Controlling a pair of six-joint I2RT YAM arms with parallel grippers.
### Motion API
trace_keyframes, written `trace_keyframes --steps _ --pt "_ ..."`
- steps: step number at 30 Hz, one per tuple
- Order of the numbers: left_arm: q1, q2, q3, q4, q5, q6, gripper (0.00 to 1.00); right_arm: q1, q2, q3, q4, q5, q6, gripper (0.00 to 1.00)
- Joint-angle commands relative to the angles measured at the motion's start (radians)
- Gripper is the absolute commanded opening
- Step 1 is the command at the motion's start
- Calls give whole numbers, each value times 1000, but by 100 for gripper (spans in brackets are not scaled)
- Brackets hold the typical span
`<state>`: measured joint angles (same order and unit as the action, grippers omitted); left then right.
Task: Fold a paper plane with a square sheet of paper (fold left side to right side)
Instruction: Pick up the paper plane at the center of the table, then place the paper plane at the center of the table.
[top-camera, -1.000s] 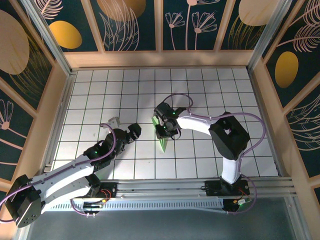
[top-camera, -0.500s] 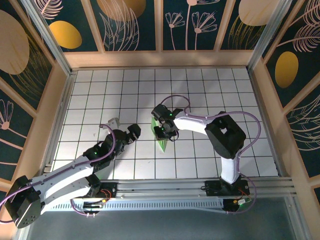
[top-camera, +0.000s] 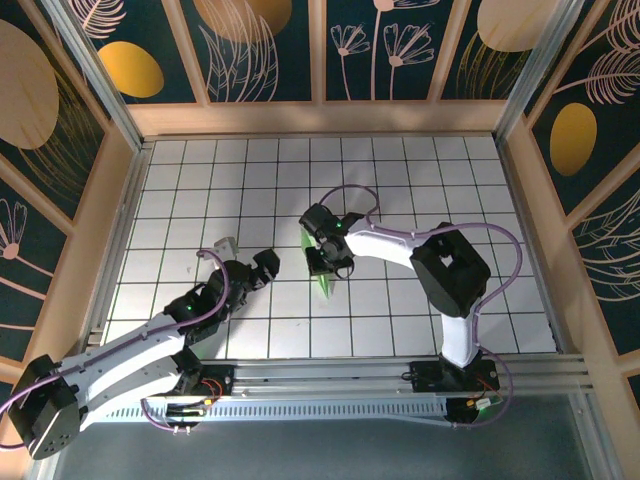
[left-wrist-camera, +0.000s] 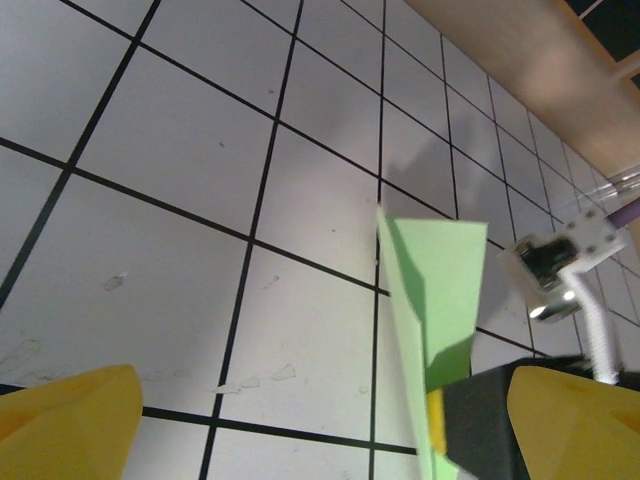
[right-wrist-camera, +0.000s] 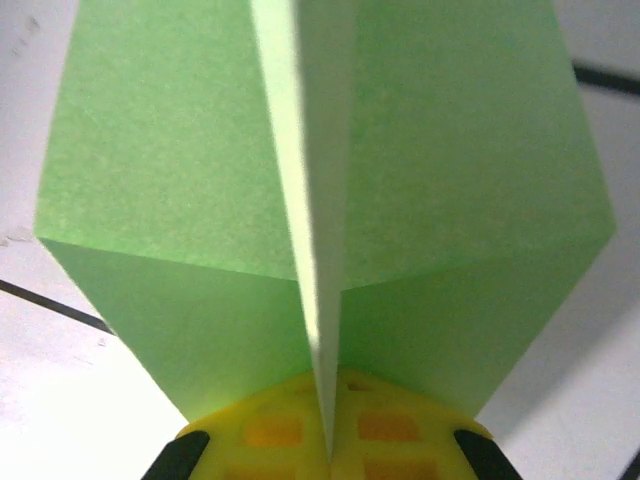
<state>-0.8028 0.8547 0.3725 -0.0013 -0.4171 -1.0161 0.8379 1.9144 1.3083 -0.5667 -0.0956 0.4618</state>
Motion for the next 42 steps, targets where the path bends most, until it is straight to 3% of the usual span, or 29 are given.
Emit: trace_keyframes --steps 1,14,20,35,42 --pt "9 -17 45 -70 -50 47 94 -49 -6 77 -75 71 -4 2" --pt "8 -5 82 -116 -31 106 95 -269 200 420 -257 178 -93 0" --pt "10 5 72 -89 -8 120 97 -285 296 506 -295 178 -132 0" --pt "8 44 78 -75 24 124 99 -343 370 522 -275 131 -155 2" --pt "9 50 79 -72 28 123 99 -345 368 507 -262 131 -152 14"
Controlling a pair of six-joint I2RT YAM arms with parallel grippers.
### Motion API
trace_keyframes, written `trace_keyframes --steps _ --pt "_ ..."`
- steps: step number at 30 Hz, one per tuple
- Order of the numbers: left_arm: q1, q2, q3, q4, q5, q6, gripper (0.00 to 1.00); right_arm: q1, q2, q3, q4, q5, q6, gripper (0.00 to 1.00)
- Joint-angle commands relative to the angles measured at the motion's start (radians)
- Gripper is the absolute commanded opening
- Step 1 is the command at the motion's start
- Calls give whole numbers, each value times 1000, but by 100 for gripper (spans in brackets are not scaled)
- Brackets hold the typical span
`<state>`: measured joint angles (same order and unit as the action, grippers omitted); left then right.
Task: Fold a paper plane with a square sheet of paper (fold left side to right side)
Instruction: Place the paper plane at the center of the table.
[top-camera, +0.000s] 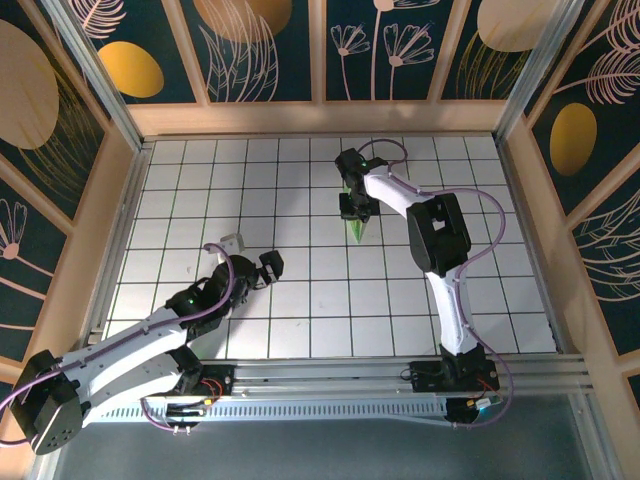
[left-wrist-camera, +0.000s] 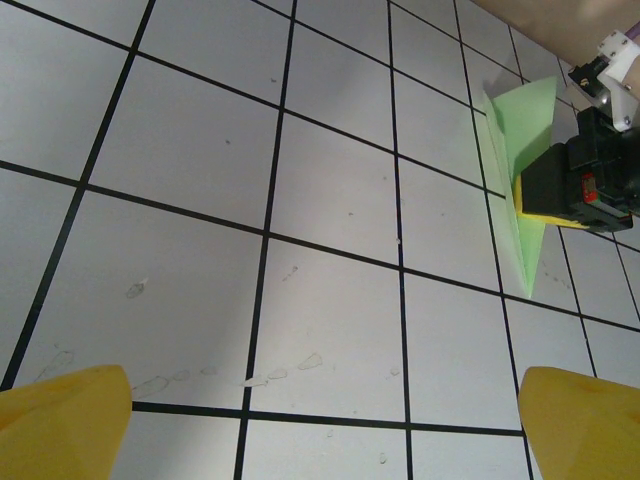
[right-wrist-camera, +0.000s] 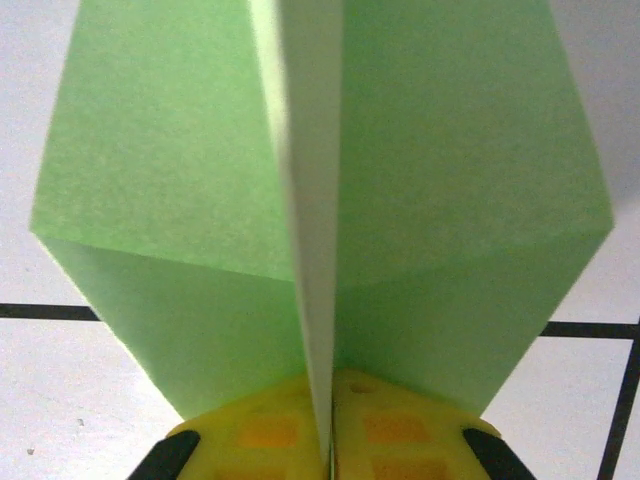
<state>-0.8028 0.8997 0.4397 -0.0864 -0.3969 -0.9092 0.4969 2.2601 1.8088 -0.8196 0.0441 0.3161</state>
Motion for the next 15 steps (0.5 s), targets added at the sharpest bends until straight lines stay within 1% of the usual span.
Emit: trace_keyframes --steps 1,6,11,13,15 --pt "9 5 11 14 7 16 99 -4 21 3 -6 -9 -6 17" --pt "10 5 13 13 7 16 99 -6 17 -9 4 -6 -2 28" --pt "8 5 16 7 1 20 99 -6 2 -27 18 -6 8 42" --pt "9 4 22 -2 -5 25 99 -5 -9 -32 24 -9 8 45" --pt "9 4 31 -11 -10 29 99 -5 -25 -35 25 -10 8 46"
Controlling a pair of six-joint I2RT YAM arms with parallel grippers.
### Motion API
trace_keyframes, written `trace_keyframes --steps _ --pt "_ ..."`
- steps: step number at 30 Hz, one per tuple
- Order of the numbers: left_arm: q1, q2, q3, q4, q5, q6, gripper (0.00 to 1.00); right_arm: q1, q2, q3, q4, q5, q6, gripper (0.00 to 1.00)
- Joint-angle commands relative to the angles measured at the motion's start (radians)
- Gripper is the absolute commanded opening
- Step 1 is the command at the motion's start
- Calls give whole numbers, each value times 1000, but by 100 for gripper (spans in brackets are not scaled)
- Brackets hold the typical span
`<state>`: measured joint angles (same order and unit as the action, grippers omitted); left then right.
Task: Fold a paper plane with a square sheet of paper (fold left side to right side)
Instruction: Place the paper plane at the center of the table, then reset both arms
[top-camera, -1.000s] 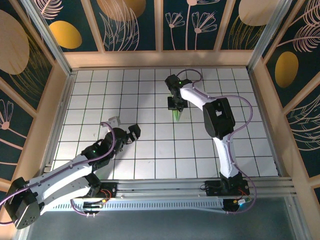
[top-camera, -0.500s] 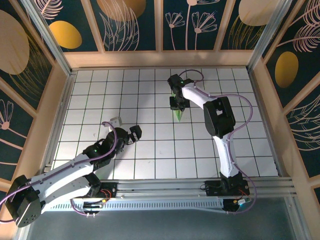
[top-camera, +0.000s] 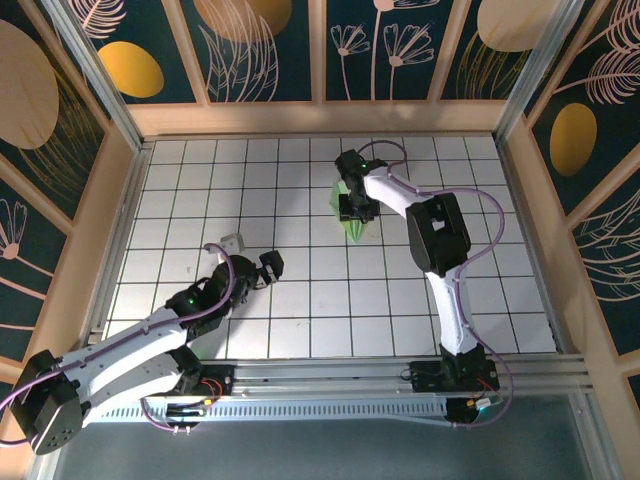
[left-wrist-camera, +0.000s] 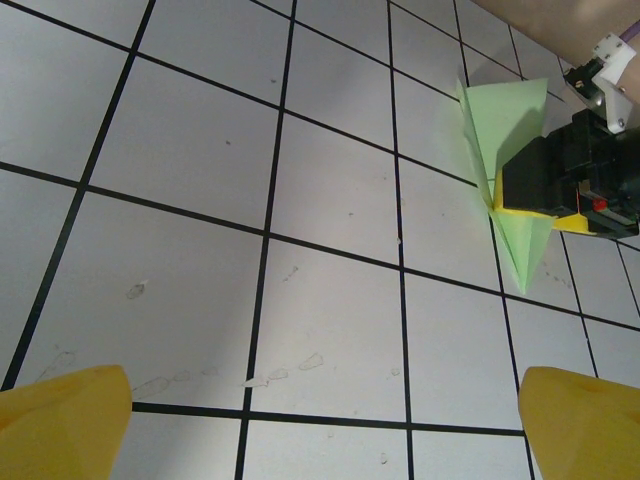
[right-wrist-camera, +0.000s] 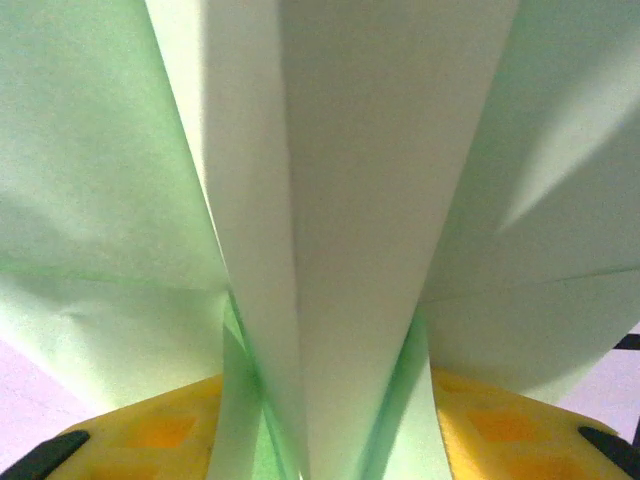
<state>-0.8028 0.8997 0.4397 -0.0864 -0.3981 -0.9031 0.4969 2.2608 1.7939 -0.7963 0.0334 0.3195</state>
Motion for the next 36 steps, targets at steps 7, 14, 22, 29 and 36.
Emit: trace_keyframes --steps 7,14,22,29,36 --pt "17 23 79 -10 8 52 99 -3 -97 -21 -16 15 10 46" --pt "102 60 108 20 117 77 99 16 -160 -35 -49 41 7 51" --pt "394 54 138 3 255 208 99 2 -474 -291 95 100 -7 71" --pt "617 44 88 107 101 393 99 -196 -905 -783 487 127 -32 94" --pt "651 74 -89 441 -69 542 99 -448 -1166 -1244 993 134 -130 99"
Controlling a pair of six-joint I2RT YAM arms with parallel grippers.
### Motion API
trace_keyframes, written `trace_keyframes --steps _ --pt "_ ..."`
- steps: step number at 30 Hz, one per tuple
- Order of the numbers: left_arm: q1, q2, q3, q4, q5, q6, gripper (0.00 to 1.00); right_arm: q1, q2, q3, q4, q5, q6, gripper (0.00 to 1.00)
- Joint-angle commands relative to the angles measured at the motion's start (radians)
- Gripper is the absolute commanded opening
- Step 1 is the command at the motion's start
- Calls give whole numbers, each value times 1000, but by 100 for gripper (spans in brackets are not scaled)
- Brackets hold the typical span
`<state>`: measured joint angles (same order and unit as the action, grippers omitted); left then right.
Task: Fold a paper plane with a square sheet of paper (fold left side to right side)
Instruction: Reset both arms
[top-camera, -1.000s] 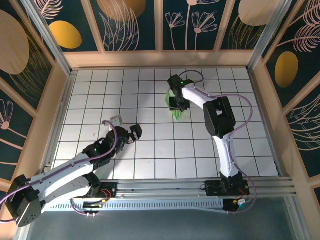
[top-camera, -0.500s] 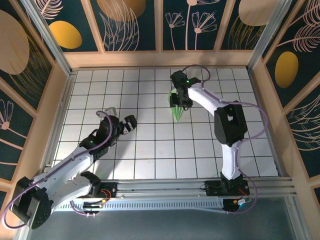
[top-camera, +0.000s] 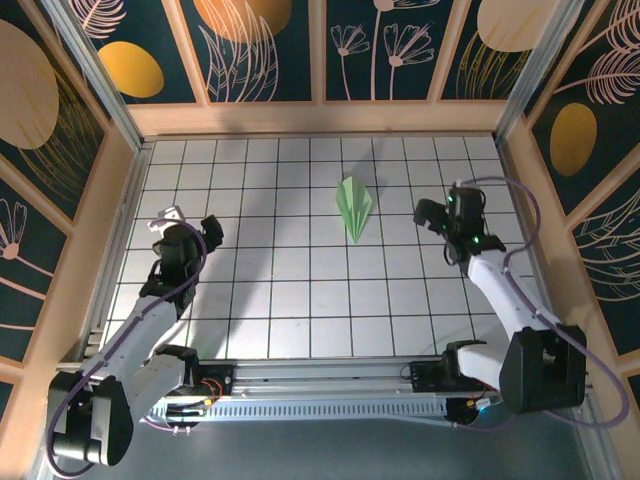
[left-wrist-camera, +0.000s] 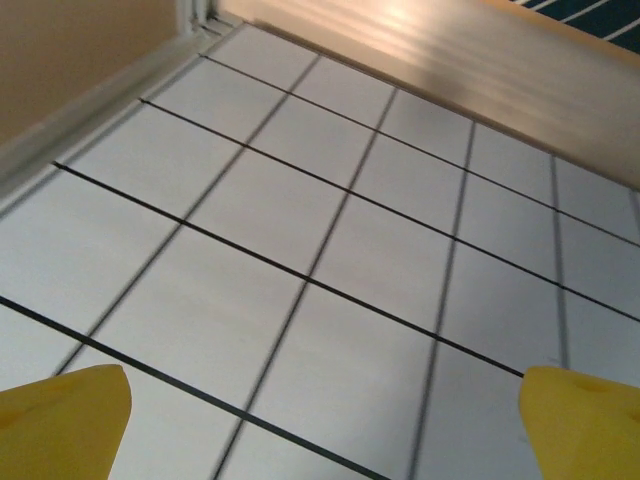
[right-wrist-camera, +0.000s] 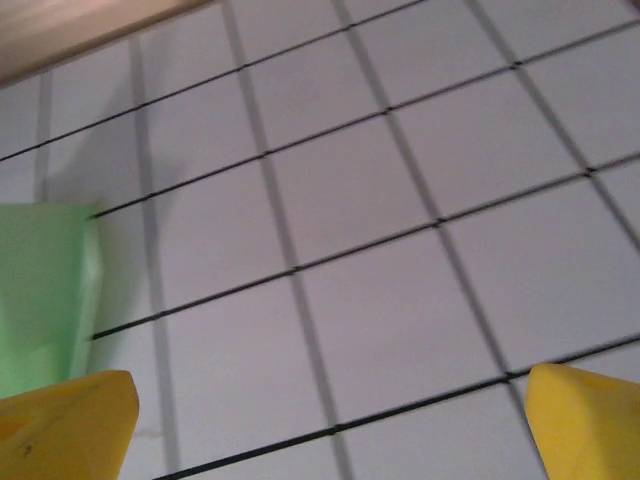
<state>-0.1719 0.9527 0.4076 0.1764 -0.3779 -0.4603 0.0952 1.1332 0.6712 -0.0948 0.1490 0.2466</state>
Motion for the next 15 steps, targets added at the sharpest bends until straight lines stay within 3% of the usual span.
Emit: trace_keyframes --steps 1,9,15 --pt "32 37 -69 211 -87 110 99 -70 -47 -187 381 17 -73 99" --pt "69 103 -112 419 -89 246 99 -103 109 -393 899 22 -172 99" --pt "89 164 -187 603 -38 246 99 -102 243 -441 1210 -31 -229 99"
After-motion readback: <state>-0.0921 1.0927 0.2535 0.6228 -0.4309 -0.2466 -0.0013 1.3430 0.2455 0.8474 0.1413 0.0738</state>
